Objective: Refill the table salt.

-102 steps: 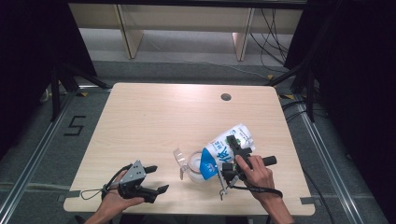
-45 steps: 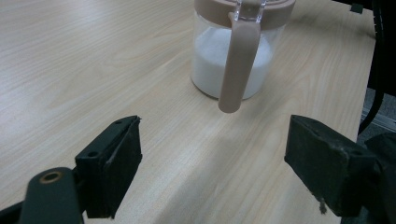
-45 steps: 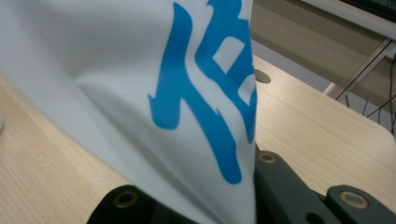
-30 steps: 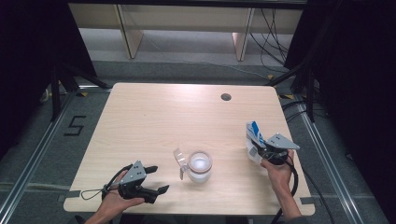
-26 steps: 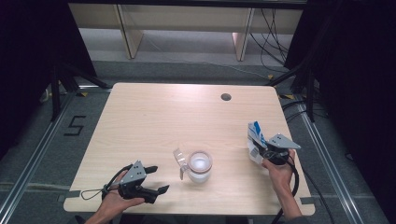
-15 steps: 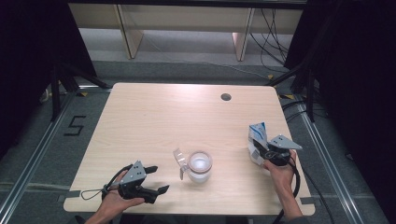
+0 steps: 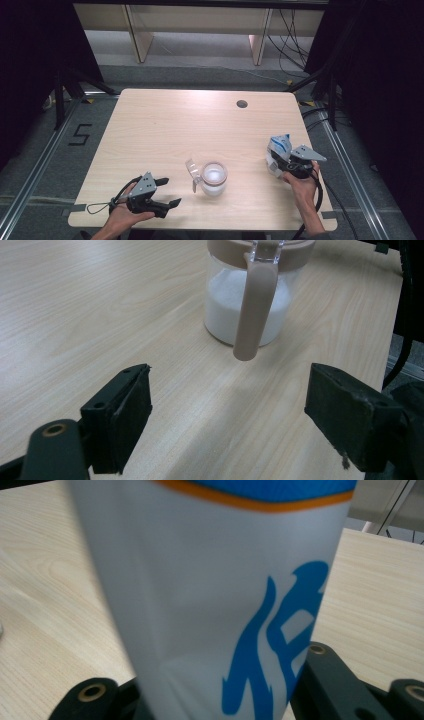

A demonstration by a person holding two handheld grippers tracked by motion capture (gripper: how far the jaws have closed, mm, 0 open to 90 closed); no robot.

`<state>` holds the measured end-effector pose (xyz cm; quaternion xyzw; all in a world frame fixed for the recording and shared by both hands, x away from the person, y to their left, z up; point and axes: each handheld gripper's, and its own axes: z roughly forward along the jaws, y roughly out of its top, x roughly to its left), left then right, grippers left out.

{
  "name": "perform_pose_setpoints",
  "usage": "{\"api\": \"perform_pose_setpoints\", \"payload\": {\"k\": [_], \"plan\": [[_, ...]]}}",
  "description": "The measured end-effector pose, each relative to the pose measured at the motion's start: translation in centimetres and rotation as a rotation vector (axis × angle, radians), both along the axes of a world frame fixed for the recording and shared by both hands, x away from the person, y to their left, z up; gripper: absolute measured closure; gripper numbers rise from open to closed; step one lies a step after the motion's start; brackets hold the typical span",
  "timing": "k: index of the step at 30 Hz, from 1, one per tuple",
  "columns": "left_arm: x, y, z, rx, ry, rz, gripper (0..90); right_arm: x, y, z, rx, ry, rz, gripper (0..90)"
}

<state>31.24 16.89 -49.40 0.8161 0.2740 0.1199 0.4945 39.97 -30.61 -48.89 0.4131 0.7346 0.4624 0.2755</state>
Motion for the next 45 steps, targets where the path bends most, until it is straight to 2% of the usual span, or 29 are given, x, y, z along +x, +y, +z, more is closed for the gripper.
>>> {"api": "perform_pose_setpoints", "payload": {"k": [2,3,4,9,10,14,17,21,23,24,25,28,29,30,31,32,34,36,37,38,41,44,45], "plan": [[0.0,0.0,0.0,0.0,0.001,0.0,18.0,0.0,0.0,0.0,0.018,0.0,-0.003,66.1],[0.0,0.0,0.0,-0.004,0.001,-0.003,17.9,0.0,-0.1,0.0,0.011,-0.008,-0.01,65.4],[0.0,0.0,0.0,-0.002,0.002,0.0,18.0,0.0,-0.1,0.1,0.029,-0.008,-0.001,65.1],[0.0,0.0,0.0,0.0,0.001,0.0,18.0,-0.1,-0.2,0.1,0.035,-0.018,-0.018,56.7],[0.0,0.0,0.0,-0.002,0.001,-0.003,18.0,-0.2,-0.3,0.3,0.014,-0.003,-0.02,55.9],[0.0,0.0,0.0,-0.005,0.002,-0.007,17.9,-0.3,-0.3,0.3,0.061,0.013,-0.015,50.7],[0.0,0.0,0.0,-0.006,0.002,-0.006,17.9,-0.4,-0.2,0.4,0.037,-0.019,-0.015,49.6],[0.0,0.0,0.0,-0.006,0.001,-0.006,18.0,-0.5,-0.1,0.5,0.058,-0.004,-0.018,45.6],[0.0,0.0,-0.1,-0.006,0.001,-0.006,17.9,-0.5,-0.1,0.5,0.05,-0.018,-0.024,42.5],[0.0,0.0,-0.1,-0.006,0.001,-0.006,18.0,-0.5,-0.1,0.4,0.062,-0.02,-0.024,40.5],[0.0,0.0,-0.1,-0.006,0.001,-0.006,17.9,-0.6,-0.1,0.6,0.075,0.004,-0.023,37.9],[0.0,0.0,-0.1,-0.006,0.002,-0.007,18.0,-0.7,-0.2,0.6,0.083,0.018,-0.029,34.2],[0.0,0.0,-0.1,-0.005,0.001,-0.007,18.0,-0.8,0.0,0.5,0.104,0.028,-0.045,33.0],[0.0,0.0,0.0,-0.004,-0.002,-0.005,17.9,-0.6,-0.2,0.4,0.095,-0.003,-0.038,32.0],[0.0,0.0,0.0,-0.004,-0.002,-0.004,17.9,-0.8,-0.2,0.5,0.107,0.01,-0.047,31.3],[0.1,-0.1,-0.1,-0.005,0.001,-0.007,17.9,-0.7,-0.3,0.5,0.093,0.002,-0.041,30.9],[0.1,-0.1,-0.1,-0.005,0.001,-0.007,17.9,-0.8,-0.2,0.5,0.083,0.027,-0.049,30.3],[0.1,-0.1,-0.1,-0.006,0.001,-0.007,18.0,-0.6,-0.3,0.3,0.086,0.018,-0.038,30.2],[0.1,-0.1,-0.1,-0.006,0.001,-0.007,17.9,-0.9,0.0,0.4,0.104,0.056,-0.053,30.1],[0.1,-0.1,-0.1,-0.005,0.002,-0.007,17.9,-0.9,0.0,0.3,0.114,0.052,-0.053,29.8],[0.1,0.0,-0.1,-0.006,0.002,-0.008,18.0,-0.8,-0.1,0.3,0.088,0.031,-0.049,28.9],[0.1,0.0,-0.1,-0.006,0.002,-0.007,18.0,-1.0,0.0,0.4,0.088,0.055,-0.046,27.5],[0.1,0.0,-0.1,-0.007,0.002,-0.007,18.0,-0.9,-0.1,0.4,0.089,0.03,-0.031,27.3]]}}
